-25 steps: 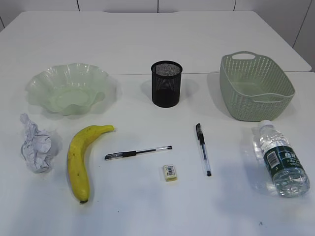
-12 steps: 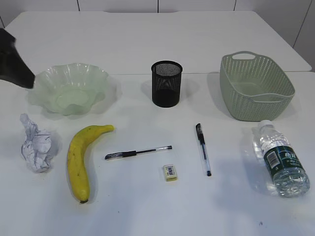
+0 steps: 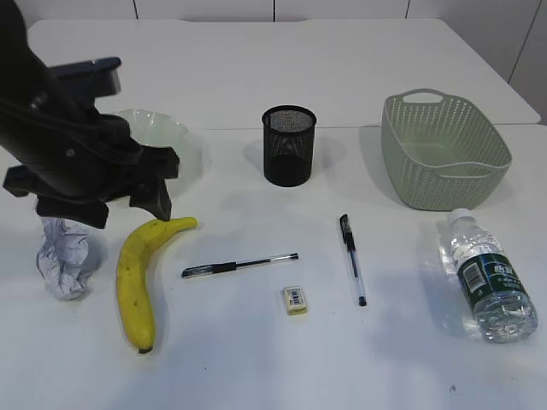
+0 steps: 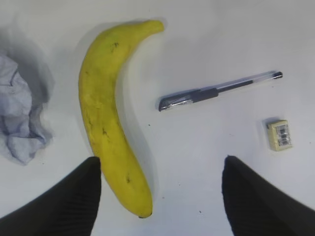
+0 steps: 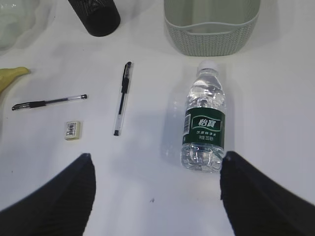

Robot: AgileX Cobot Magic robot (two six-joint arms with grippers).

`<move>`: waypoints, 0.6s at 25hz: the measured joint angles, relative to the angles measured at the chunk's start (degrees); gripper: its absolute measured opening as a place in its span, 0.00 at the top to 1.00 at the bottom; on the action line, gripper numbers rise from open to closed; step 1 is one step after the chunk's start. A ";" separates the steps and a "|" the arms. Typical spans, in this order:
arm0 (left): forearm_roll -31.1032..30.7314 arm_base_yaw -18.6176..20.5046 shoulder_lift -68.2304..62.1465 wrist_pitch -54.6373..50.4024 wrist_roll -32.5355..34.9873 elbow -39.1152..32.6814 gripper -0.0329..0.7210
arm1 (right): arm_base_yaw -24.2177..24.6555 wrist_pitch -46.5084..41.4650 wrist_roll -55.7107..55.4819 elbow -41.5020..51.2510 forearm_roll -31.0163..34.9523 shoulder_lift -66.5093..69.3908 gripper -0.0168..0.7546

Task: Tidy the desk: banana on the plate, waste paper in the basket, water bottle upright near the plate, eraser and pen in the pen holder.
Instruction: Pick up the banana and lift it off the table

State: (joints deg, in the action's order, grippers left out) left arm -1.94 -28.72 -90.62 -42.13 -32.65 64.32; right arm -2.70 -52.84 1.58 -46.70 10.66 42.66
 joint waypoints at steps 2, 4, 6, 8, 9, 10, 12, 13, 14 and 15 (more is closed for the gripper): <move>-0.12 -0.08 -2.82 1.07 -2.12 0.00 0.24 | 0.00 -0.12 -0.04 0.00 0.09 0.75 0.22; -1.12 -0.13 -4.90 2.29 -3.90 0.00 0.24 | 0.00 -0.24 -0.13 0.00 0.09 1.32 0.22; -2.10 -0.13 -6.37 2.64 -4.73 0.27 0.24 | 0.00 -0.36 -0.13 0.00 0.09 1.57 0.22; -2.81 -0.13 -7.85 2.64 -5.26 0.77 0.24 | 0.00 -0.46 -0.13 0.00 0.11 1.92 0.22; -3.05 -0.13 -8.43 2.64 -5.69 0.89 0.24 | 0.00 -0.46 -0.13 0.00 0.11 2.04 0.22; -3.37 -0.13 -9.07 2.64 -6.26 1.02 0.24 | 0.00 -0.46 -0.13 0.00 0.21 2.15 0.22; -4.85 -0.13 -10.30 2.90 -7.90 1.13 0.24 | 0.00 -0.46 -0.13 0.00 0.21 2.39 0.22; -5.94 -0.13 -10.77 2.90 -9.11 1.13 0.24 | 0.00 -0.46 -0.13 0.00 0.21 2.51 0.22; -6.74 -0.13 -11.27 3.03 -10.18 1.13 0.24 | 0.00 -0.46 -0.13 0.00 0.21 2.51 0.22; -7.17 -0.13 -11.72 3.32 -10.99 1.13 0.24 | 0.00 -0.46 -0.13 0.00 0.21 2.59 0.22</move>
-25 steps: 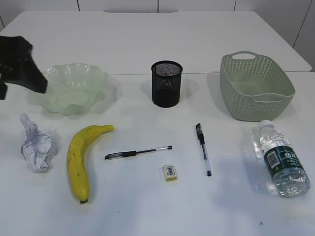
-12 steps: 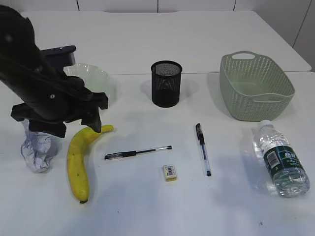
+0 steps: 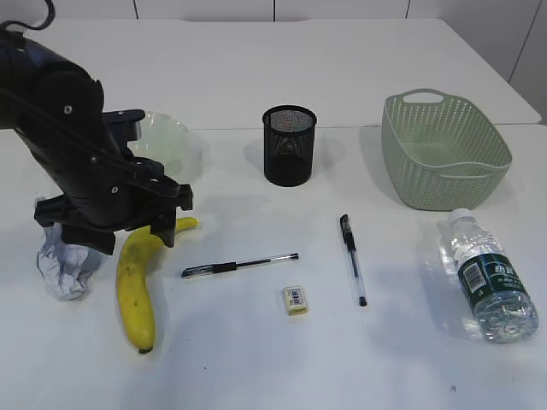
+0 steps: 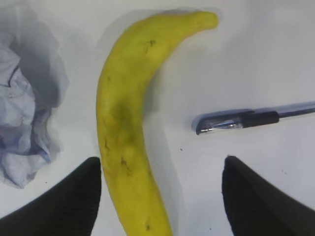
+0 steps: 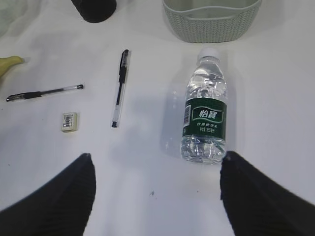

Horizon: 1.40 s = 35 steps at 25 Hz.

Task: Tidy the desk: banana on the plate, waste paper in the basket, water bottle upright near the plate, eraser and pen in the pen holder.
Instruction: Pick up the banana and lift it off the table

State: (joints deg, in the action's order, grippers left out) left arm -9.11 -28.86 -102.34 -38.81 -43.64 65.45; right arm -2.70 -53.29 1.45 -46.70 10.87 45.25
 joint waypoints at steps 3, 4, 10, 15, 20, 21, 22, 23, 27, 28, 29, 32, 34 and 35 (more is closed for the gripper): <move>-0.47 0.00 -1.09 0.74 -1.02 0.00 0.24 | 0.00 0.00 0.00 0.00 0.00 0.05 0.22; -0.45 0.00 -1.54 0.99 -1.28 0.00 0.24 | 0.00 0.00 0.00 0.00 0.00 0.05 0.22; -1.41 0.00 -4.14 1.66 -2.15 0.00 0.24 | 0.00 0.00 0.00 0.00 0.00 0.05 0.22; -3.28 0.00 -5.42 1.66 -2.70 0.00 0.24 | 0.00 0.00 0.00 0.00 0.00 0.05 0.22; -6.30 0.00 -5.79 1.66 -3.82 0.00 0.24 | 0.00 0.00 -0.04 0.00 0.00 0.05 0.22; -6.68 0.00 -5.79 1.66 -3.96 0.00 0.24 | 0.00 0.00 -0.04 0.00 0.00 0.05 0.22; -7.10 0.00 -5.79 1.66 -4.08 0.00 0.24 | 0.00 0.00 -0.04 0.00 0.00 0.05 0.22; -7.32 0.10 -5.79 1.66 -4.19 0.00 0.24 | 0.00 0.00 -0.04 0.00 0.00 0.05 0.22; -7.56 0.10 -5.79 1.77 -4.54 0.00 0.24 | 0.00 0.00 -0.04 0.00 0.00 0.05 0.22; -7.56 0.10 -5.79 1.77 -4.65 0.00 0.24 | 0.00 0.00 -0.04 0.00 0.00 0.05 0.22; -7.63 0.10 -5.79 1.84 -4.68 0.00 0.24 | 0.00 0.00 -0.04 0.00 0.00 0.05 0.22; -7.68 0.53 -6.16 1.98 -5.62 0.00 0.24 | 0.00 0.00 -0.04 0.00 0.00 0.05 0.22; -7.68 0.85 -6.77 2.12 -5.76 0.00 0.24 | 0.00 0.00 -0.04 0.00 0.00 0.05 0.22; -7.68 0.99 -6.88 2.12 -5.91 0.00 0.24 | 0.00 0.00 -0.04 0.00 0.00 0.05 0.22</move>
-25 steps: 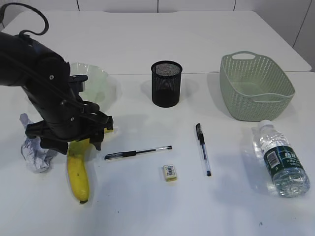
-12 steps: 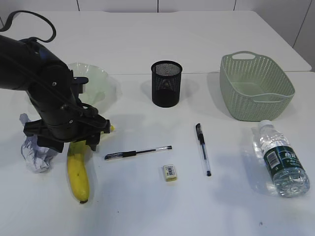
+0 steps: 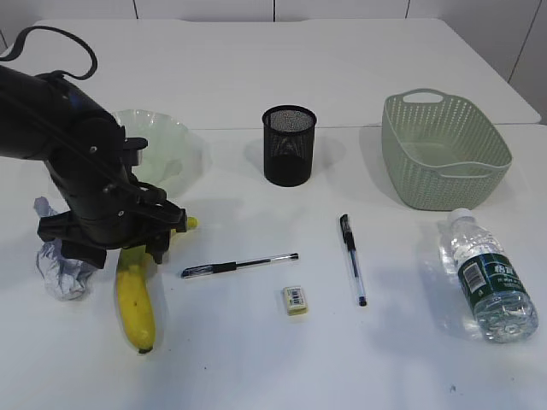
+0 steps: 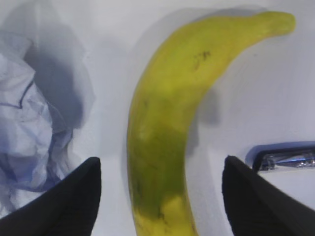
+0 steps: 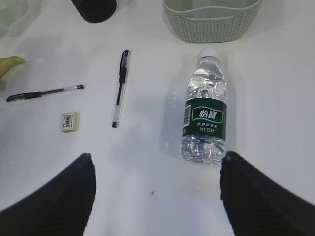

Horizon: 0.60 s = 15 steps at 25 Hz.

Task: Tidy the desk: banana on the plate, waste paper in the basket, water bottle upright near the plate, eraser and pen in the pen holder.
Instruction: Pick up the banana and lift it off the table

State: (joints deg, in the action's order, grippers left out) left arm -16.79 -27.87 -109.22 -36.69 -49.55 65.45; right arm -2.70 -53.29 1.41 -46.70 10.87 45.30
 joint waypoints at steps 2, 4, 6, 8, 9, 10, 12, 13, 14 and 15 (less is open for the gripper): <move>-0.09 0.40 -0.12 0.12 0.01 0.00 0.24 | 0.00 0.00 0.00 0.00 0.00 0.00 0.22; -0.53 0.48 -0.12 0.48 -0.03 0.00 0.24 | 0.00 0.00 0.00 0.00 0.00 0.00 0.22; -1.03 0.48 -0.20 1.19 -0.03 0.00 0.24 | 0.00 0.00 0.00 0.00 0.00 0.00 0.22; -1.25 0.48 -0.63 1.58 -0.12 0.08 0.24 | 0.00 0.00 0.00 0.00 0.00 0.00 0.22; -1.29 0.48 -0.91 1.61 -0.12 0.08 0.24 | 0.00 0.00 0.00 0.00 0.00 0.00 0.22; -1.29 0.48 -1.05 1.70 -0.12 0.08 0.24 | 0.00 0.00 0.00 0.00 0.00 0.00 0.22; -1.29 0.48 -1.56 1.84 -0.12 0.08 0.24 | 0.00 0.00 0.00 0.00 0.00 0.00 0.22; -1.29 0.48 -1.79 1.98 -0.12 0.08 0.24 | 0.00 0.00 0.00 0.00 0.00 0.00 0.22; -1.29 0.48 -1.93 2.11 -0.12 0.08 0.24 | 0.00 0.00 0.00 0.00 0.00 0.00 0.22; -1.29 0.48 -2.09 2.42 -0.12 0.08 0.24 | 0.00 0.00 0.00 0.00 0.00 0.00 0.22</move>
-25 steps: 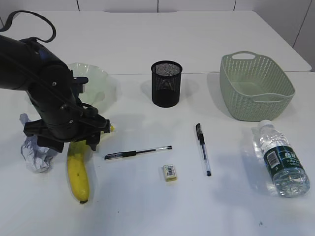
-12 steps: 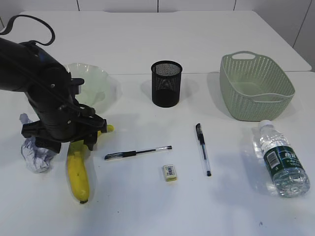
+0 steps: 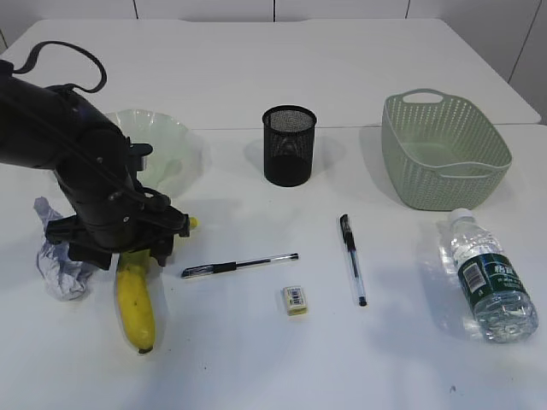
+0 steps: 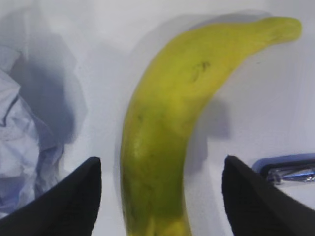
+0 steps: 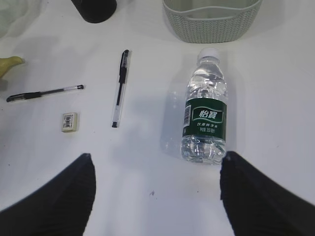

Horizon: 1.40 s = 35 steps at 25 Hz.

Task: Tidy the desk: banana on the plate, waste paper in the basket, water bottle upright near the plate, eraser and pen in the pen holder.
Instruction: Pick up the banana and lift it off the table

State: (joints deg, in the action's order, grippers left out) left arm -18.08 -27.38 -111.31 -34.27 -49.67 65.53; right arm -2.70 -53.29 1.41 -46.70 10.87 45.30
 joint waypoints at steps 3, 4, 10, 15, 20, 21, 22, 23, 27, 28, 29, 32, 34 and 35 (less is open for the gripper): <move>-0.09 0.00 -0.79 0.76 0.00 0.00 0.24 | 0.00 0.00 -0.09 0.00 0.00 0.00 0.22; -0.13 0.00 -1.03 0.87 0.00 0.00 0.24 | 0.00 0.00 -0.09 0.00 0.00 0.00 0.22; -0.22 0.00 -1.52 1.79 0.00 0.03 0.24 | 0.00 0.00 -0.09 0.00 0.00 0.00 0.22; -0.22 0.00 -1.78 1.79 0.00 0.03 0.30 | 0.00 0.00 -0.09 0.00 0.00 0.00 0.22; -0.26 0.00 -1.78 1.79 0.00 0.03 0.36 | 0.00 0.00 -0.09 0.00 0.00 0.00 0.22; -0.26 0.00 -1.78 1.79 0.00 0.03 0.38 | 0.00 0.00 -0.09 0.00 0.00 0.00 0.22; -0.26 0.00 -1.78 1.79 0.00 0.03 0.40 | 0.00 0.00 -0.09 0.00 0.00 0.00 0.22; -0.26 0.00 -1.78 1.79 0.00 0.03 0.41 | 0.00 0.00 -0.09 0.00 0.00 0.00 0.22; -0.35 0.00 -1.78 1.32 0.00 0.03 0.52 | 0.00 0.00 -0.09 0.00 0.00 0.00 0.22; -0.35 0.00 -1.78 1.19 0.00 0.03 0.56 | 0.00 0.00 -0.09 0.00 0.00 0.00 0.22; -0.35 0.00 -1.78 1.08 0.00 0.03 0.58 | 0.00 0.00 -0.09 0.00 0.00 0.00 0.22; -0.35 0.00 -1.78 0.93 0.00 0.03 0.62 | 0.00 0.00 -0.09 0.00 0.00 0.00 0.22; -0.35 0.00 -1.78 0.71 0.00 0.13 0.63 | 0.00 0.00 -0.09 0.00 0.00 0.00 0.22; -0.35 0.00 -1.78 0.71 0.00 0.13 0.63 | 0.00 0.00 -0.09 0.00 0.00 0.00 0.22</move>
State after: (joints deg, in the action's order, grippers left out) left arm -18.43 -27.38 -113.09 -33.56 -49.67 65.66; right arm -2.70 -53.29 1.32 -46.70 10.87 45.30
